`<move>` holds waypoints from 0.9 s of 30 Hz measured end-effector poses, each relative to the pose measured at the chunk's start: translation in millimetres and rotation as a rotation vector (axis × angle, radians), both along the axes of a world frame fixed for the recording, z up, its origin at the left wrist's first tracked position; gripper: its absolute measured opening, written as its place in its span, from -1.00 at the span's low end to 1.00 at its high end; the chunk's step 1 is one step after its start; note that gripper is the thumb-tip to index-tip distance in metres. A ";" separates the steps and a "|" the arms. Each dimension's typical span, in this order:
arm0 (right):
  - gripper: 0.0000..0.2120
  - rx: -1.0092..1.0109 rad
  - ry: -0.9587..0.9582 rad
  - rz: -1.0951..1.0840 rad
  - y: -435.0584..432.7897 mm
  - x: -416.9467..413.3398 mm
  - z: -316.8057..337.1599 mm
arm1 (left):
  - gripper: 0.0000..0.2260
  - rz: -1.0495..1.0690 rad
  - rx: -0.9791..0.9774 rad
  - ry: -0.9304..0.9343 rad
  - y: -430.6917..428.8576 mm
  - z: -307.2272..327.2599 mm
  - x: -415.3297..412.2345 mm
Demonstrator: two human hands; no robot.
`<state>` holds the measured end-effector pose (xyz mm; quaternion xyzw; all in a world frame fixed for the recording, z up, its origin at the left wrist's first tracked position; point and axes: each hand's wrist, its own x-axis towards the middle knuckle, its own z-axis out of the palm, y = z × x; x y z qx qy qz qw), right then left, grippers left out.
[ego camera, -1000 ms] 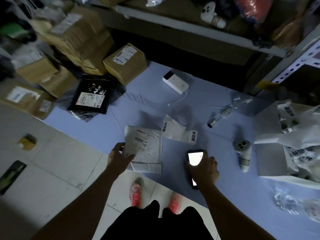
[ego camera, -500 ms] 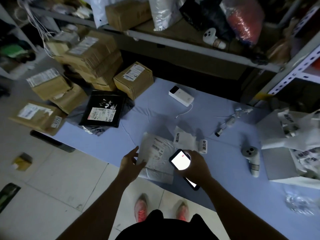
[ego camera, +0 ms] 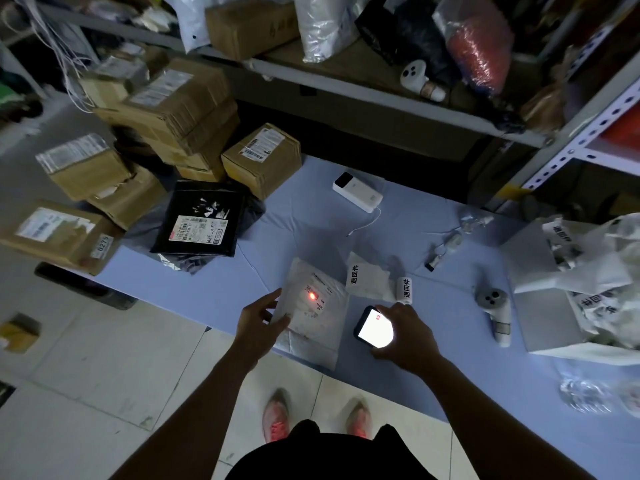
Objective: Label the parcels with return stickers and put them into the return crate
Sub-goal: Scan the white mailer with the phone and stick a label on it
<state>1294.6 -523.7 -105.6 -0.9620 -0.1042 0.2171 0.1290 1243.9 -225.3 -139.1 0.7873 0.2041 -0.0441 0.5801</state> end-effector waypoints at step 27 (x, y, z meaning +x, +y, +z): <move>-0.14 -0.081 0.007 -0.125 -43.8 -2.7 -20.4 | -0.56 0.085 0.443 0.199 -8.6 -22.0 8.6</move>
